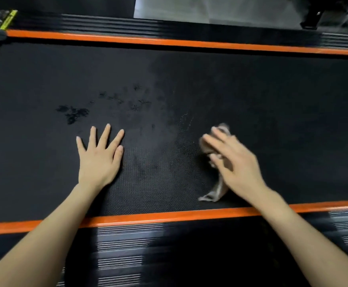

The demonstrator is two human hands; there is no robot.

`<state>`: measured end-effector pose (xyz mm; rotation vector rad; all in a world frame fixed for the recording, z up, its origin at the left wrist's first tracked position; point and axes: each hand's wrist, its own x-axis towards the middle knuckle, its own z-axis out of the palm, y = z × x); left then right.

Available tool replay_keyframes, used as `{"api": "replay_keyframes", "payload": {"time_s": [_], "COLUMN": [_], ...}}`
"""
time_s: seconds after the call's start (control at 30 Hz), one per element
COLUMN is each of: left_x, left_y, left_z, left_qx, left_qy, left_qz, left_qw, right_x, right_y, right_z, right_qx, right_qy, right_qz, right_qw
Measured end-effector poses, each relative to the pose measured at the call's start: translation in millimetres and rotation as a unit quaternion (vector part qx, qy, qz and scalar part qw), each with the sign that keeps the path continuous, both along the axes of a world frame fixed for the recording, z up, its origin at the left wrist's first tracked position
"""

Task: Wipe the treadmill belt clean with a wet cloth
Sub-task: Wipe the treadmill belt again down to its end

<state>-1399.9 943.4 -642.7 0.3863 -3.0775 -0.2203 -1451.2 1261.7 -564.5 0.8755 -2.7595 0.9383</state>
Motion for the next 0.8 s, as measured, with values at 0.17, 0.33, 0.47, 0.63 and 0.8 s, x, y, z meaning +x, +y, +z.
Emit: {"api": "replay_keyframes", "payload": {"time_s": [0.17,0.33,0.47,0.63,0.8], "left_x": [0.0,-0.4,-0.3,-0.6,1.4], "left_y": [-0.5,0.7,2.1,1.4,-2.5], "left_z": [-1.1,-2.3,-2.6,-2.2,-2.3], "left_qx": [-0.002,-0.010,-0.006,-0.004,0.000], "left_qy": [0.005,-0.004,-0.001,-0.002,0.009], "left_qz": [0.001,0.001,0.002,-0.008,-0.018], "left_qw": [1.000,1.000,1.000,1.000,1.000], "right_x": [-3.7,-3.2,11.1,32.5,-6.2], "right_y": [29.6,19.5,14.0,-58.9,-96.5], "right_z": [-11.5,-49.2,-54.8,-59.0,-61.5], "right_qx": [0.174,0.189,0.139,0.125,0.146], "right_qy": [-0.086,-0.076,-0.076,-0.046,0.059], "right_qz": [0.064,0.014,0.034,0.255,0.252], "right_qw": [0.979,0.979,0.987,0.958,0.955]}}
